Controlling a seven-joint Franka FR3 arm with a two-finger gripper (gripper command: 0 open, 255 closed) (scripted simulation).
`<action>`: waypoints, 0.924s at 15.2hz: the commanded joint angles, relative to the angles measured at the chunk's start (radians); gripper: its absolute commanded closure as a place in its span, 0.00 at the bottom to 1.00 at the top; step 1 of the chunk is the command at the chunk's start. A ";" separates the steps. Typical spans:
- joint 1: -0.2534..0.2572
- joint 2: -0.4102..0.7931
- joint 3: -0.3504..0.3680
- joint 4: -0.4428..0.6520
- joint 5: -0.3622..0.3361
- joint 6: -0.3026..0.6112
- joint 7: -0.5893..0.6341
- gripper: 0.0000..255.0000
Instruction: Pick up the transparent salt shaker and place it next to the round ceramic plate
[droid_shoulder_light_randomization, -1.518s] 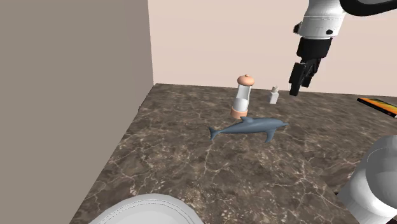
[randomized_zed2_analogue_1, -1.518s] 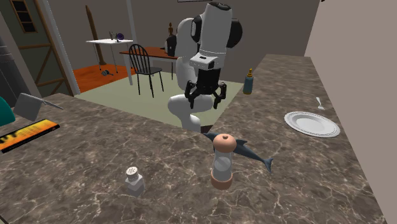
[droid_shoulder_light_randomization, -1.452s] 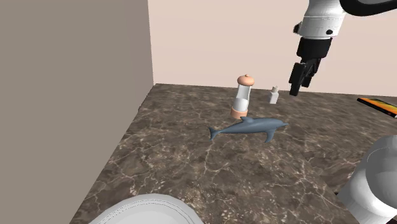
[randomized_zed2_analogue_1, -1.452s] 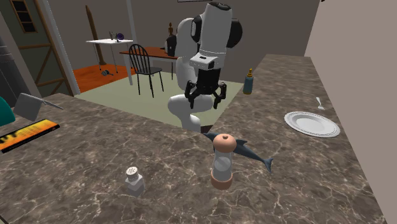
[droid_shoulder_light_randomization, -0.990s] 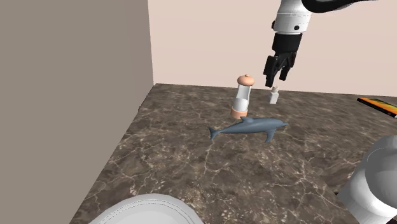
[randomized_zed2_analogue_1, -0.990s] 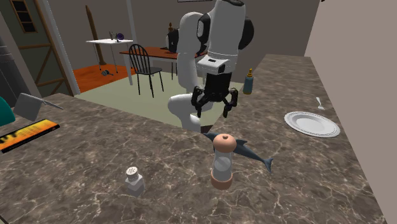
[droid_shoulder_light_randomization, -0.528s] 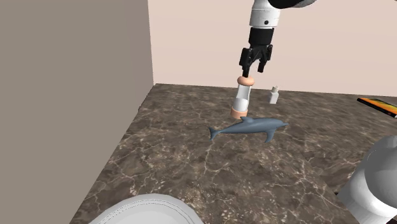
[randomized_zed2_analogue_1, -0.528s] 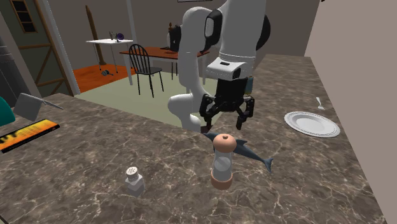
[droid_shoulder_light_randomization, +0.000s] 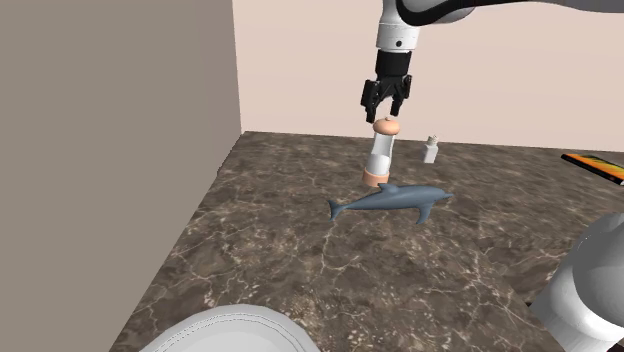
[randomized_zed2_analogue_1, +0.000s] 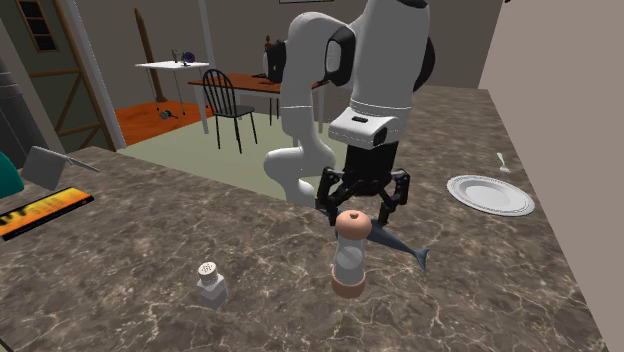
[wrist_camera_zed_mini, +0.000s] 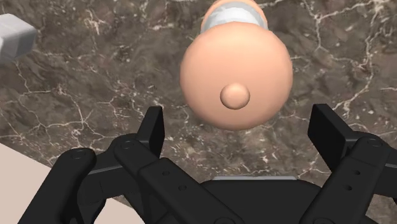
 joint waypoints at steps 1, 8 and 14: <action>0.000 -0.004 -0.001 -0.032 0.000 0.028 0.001 0.00; -0.001 -0.006 -0.002 -0.055 0.000 0.050 0.001 0.00; -0.001 -0.006 -0.002 -0.055 0.000 0.050 0.001 1.00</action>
